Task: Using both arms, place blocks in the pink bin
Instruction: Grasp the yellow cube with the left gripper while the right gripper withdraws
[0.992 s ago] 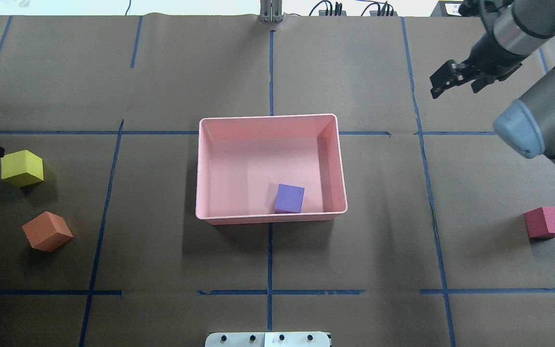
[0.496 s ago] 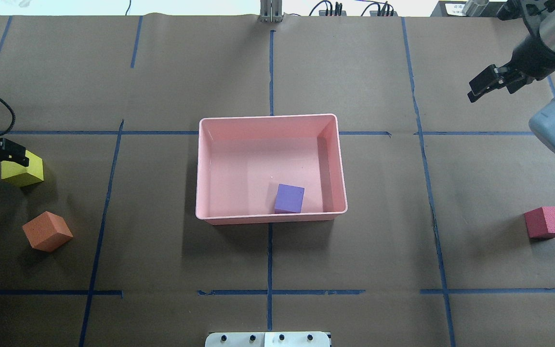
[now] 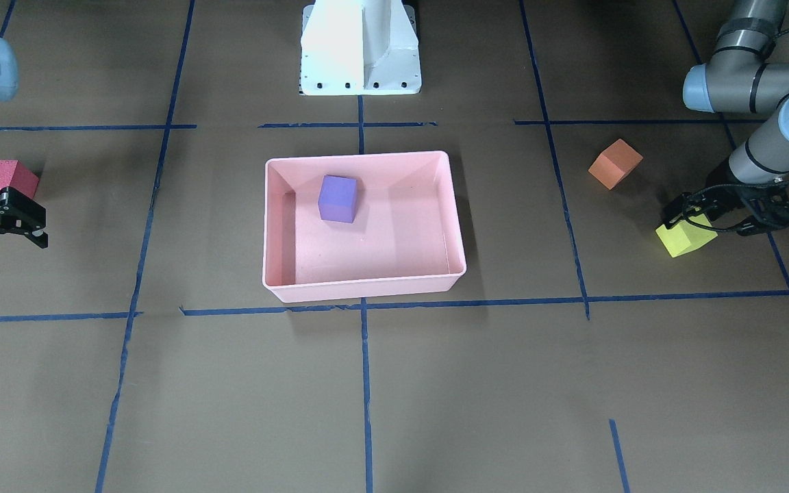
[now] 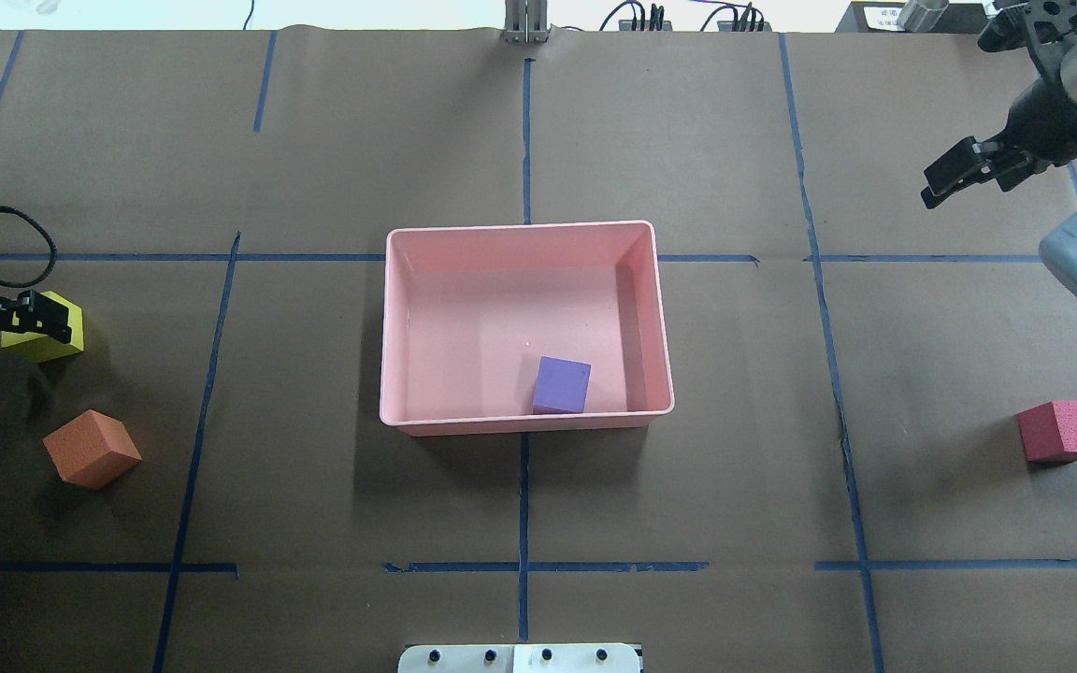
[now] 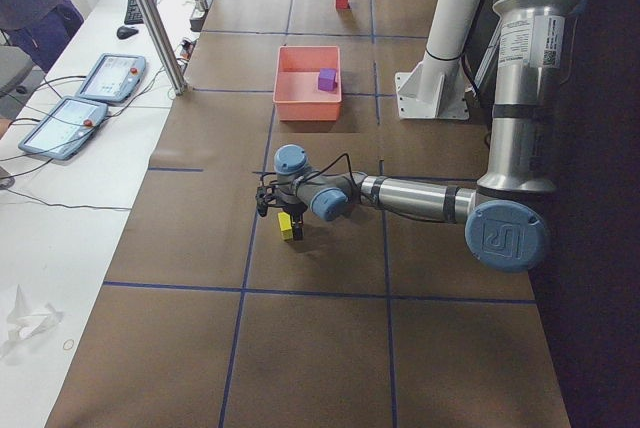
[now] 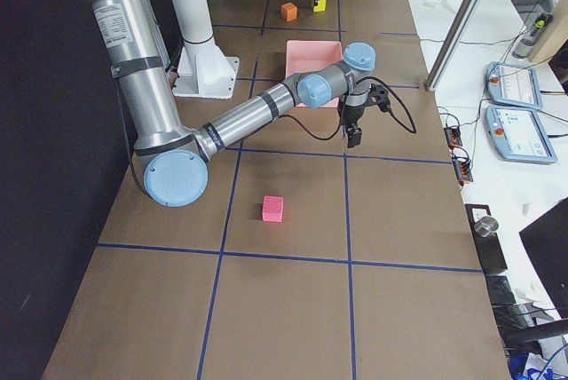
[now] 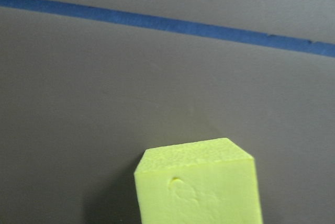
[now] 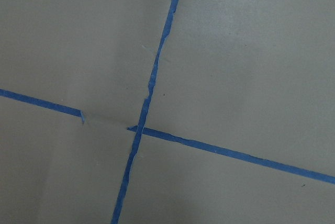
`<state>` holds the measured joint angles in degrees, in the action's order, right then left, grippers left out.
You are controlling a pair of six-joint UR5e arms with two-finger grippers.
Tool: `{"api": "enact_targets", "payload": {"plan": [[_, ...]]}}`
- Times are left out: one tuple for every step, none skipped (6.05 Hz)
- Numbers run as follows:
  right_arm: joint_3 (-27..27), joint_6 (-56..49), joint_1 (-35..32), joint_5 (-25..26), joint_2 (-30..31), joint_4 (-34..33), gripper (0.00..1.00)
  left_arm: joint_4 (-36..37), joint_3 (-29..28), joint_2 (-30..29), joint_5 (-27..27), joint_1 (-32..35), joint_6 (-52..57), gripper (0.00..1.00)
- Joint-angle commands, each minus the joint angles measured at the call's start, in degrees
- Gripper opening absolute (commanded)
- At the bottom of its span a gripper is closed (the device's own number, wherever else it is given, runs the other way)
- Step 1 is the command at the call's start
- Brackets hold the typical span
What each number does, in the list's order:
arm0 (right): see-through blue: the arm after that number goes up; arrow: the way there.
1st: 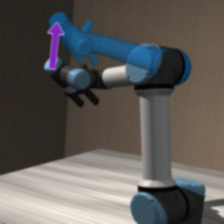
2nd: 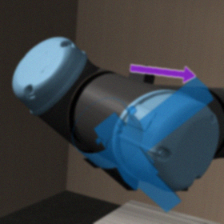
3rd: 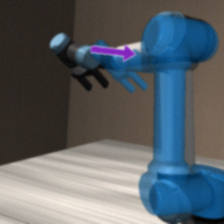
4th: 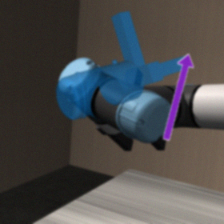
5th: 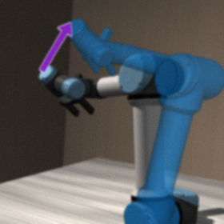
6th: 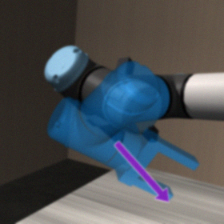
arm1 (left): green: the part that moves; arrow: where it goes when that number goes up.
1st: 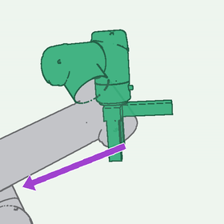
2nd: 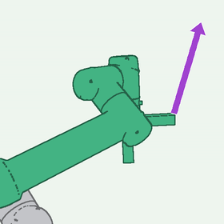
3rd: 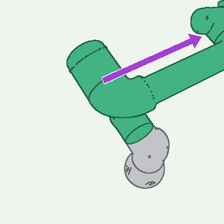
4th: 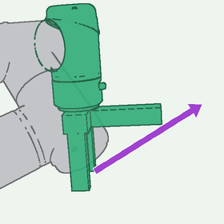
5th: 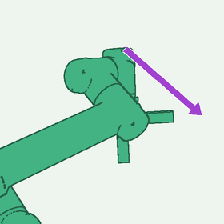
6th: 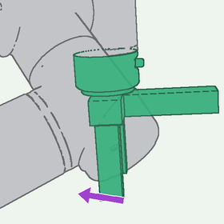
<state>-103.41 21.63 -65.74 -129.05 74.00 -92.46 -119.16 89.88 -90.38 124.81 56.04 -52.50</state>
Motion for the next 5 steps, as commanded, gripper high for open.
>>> {"api": "enact_targets", "payload": {"plan": [[-0.2,0.0,0.0,0.0,0.7,0.2,1.00,0.0,-1.2,-0.7,-0.7,-0.8,-0.1,0.64],[-0.2,0.0,0.0,0.0,0.9,0.2,1.00,0.0,-0.8,-0.8,-0.7,-0.8,0.3,0.36],[-0.3,-0.4,0.0,0.0,1.4,0.3,1.00,0.1,1.4,-2.3,-0.9,-0.6,0.3,0.30],[-1.1,-2.2,0.0,-0.1,3.2,0.4,1.00,0.2,5.2,-4.3,-1.0,0.0,0.1,0.30],[-2.6,-6.0,-1.0,-0.1,6.7,0.4,1.00,0.7,9.7,-7.2,-3.8,0.6,-0.2,0.30]]}}
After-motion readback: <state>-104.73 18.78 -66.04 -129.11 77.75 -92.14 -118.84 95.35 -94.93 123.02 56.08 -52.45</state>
